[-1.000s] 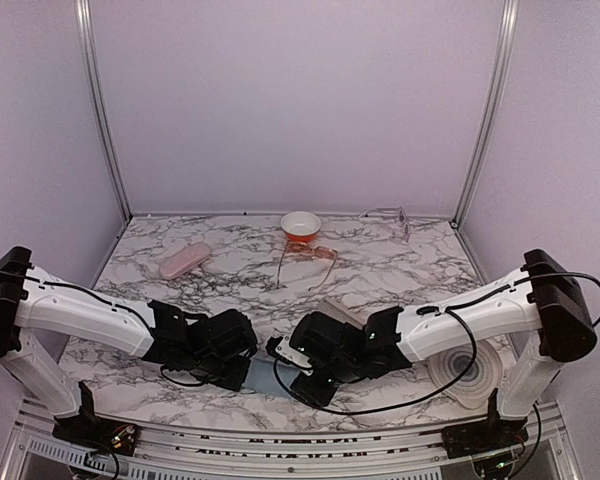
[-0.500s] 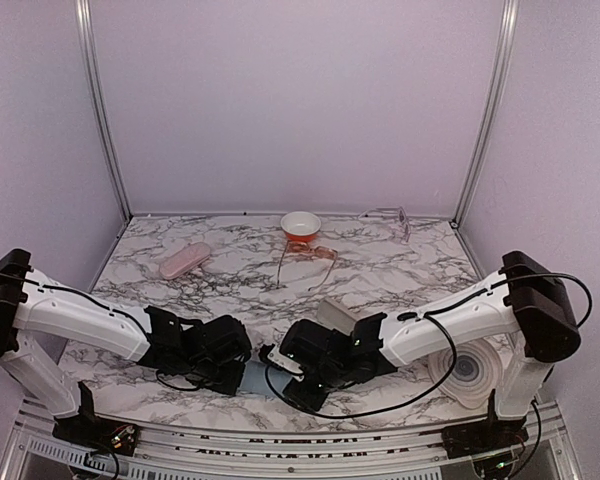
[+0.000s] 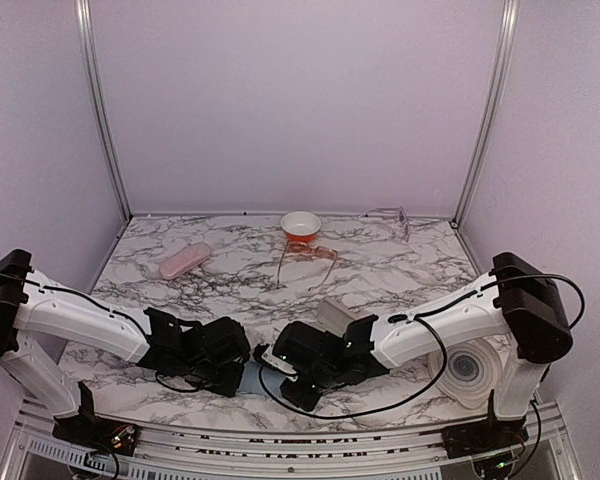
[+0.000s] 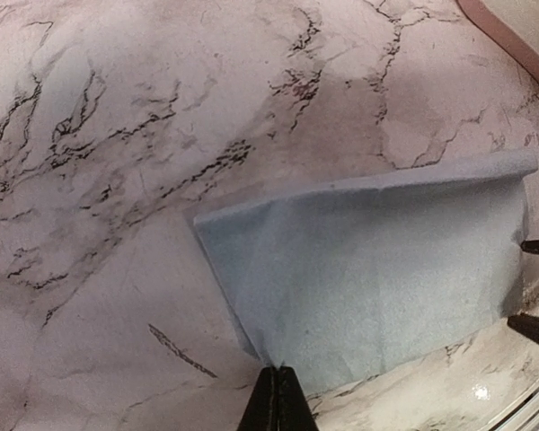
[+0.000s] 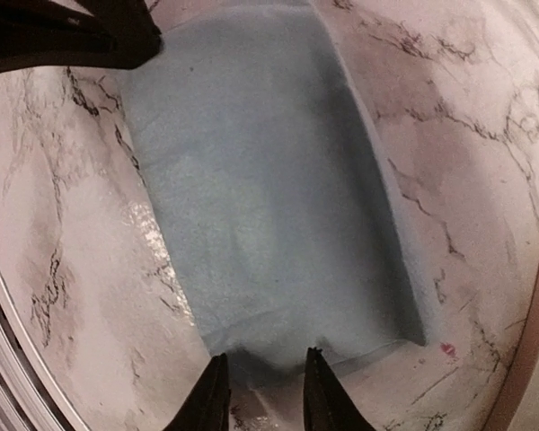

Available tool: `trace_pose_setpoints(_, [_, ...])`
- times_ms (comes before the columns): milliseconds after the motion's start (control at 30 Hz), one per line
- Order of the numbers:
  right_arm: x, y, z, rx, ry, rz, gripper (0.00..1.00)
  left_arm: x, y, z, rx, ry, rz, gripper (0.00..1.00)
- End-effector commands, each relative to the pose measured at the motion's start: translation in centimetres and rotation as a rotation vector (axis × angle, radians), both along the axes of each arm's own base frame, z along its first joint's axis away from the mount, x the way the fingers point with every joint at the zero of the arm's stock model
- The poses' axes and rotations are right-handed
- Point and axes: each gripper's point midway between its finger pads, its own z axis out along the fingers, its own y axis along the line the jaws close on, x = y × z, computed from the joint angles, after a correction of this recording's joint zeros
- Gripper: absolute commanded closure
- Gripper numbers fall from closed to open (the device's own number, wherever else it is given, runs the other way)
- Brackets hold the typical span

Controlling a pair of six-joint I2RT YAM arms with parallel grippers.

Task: Organize the sunglasses
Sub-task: Pick up the corner of the glasses cleaning cloth from the center of the board, then fold the glasses cleaning cloth at the center of the board.

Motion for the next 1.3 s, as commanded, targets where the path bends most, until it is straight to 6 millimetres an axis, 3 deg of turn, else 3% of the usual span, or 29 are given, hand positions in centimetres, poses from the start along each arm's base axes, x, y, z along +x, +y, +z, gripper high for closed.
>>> trace_pose_setpoints(0, [-0.1, 0.2, -1.3, -0.041, 0.005, -0.001, 0.78, -0.2, -0.2, 0.3, -0.022, -0.002, -0.001, 1.0])
trace_pose_setpoints(400, [-0.5, 0.3, -1.3, -0.032, 0.017, 0.022, 1.0, -0.2, 0.1, 0.3, -0.025, -0.005, 0.007, 1.0])
trace_pose_setpoints(500, [-0.5, 0.3, -0.9, -0.016, 0.015, 0.021, 1.0, -0.2, 0.0, 0.5, -0.033, -0.008, 0.007, 1.0])
trace_pose_setpoints(800, [-0.5, 0.9, 3.1, 0.091, 0.001, 0.004, 1.0, -0.4, -0.7, 2.5, -0.106, 0.0, 0.018, 1.0])
trace_pose_setpoints(1267, [1.1, 0.8, 9.1, 0.17, -0.073, -0.084, 1.0, 0.7, -1.4, 7.5, -0.207, -0.068, 0.059, 1.0])
